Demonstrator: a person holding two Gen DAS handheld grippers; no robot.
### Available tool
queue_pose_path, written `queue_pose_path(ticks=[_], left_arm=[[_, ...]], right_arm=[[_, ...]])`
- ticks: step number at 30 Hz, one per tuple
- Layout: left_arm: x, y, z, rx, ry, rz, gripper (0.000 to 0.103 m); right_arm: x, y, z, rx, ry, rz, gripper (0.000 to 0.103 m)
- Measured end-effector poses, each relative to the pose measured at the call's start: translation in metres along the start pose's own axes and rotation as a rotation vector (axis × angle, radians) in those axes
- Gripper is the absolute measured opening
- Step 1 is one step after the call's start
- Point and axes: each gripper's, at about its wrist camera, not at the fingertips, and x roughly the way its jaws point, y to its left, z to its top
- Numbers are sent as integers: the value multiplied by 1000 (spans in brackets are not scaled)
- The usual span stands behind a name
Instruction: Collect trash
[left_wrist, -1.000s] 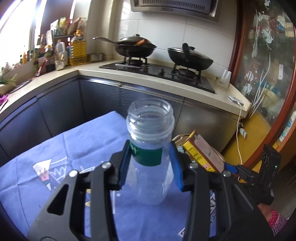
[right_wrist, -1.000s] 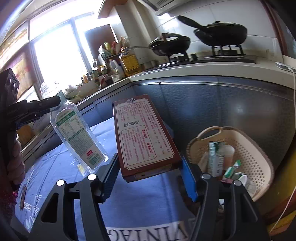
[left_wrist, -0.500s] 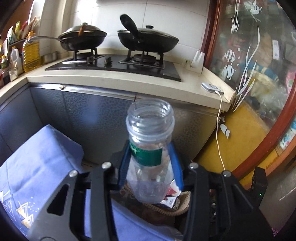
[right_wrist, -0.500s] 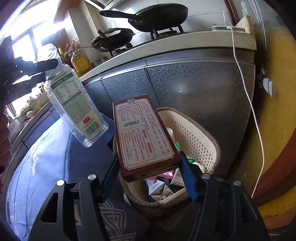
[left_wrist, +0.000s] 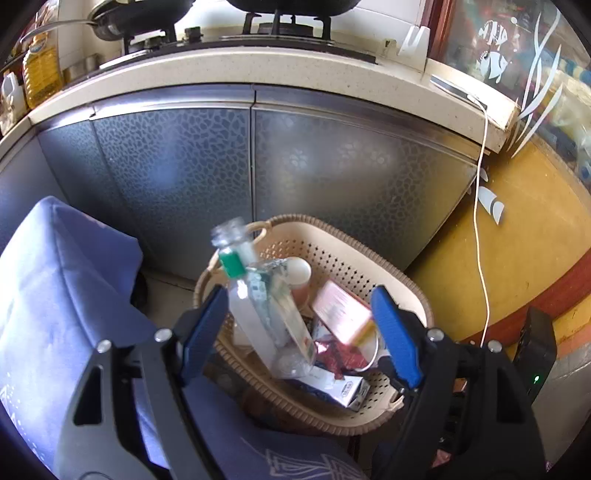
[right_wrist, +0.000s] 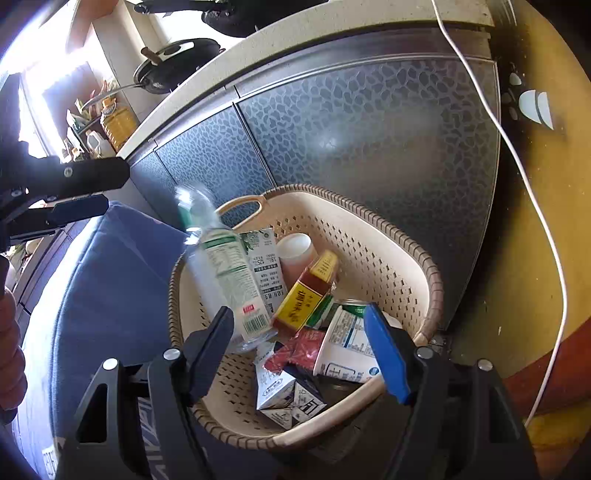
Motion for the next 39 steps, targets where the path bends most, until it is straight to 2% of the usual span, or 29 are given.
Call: queue_pose_path(ticks=[8,16,20,23,28,37,39], left_arm=[[-47,17,-18,-16,-80,46,77],[-104,21,-56,19,-150,174,77],[-133,23,-78,35,-188,213,77],[-151,26,-93,40,-213,226,81],[-177,35,-113,33,-241,235,81],[-208,46,-131,4,-268,223,81],[-211,45,-133,1,-262,219,87]], right_arm=[[-30,14,0,4,-24,12,74],[-74,44,-2,16,-52,52,74],[-92,63,-7,27,-42,82,74],[-104,78,-12,30,-35,87,74],[-119,106,-21,24,-13,66,75],[-136,142,-25,14,-18,8,79],[-139,145,-27,21,-23,-8,80]])
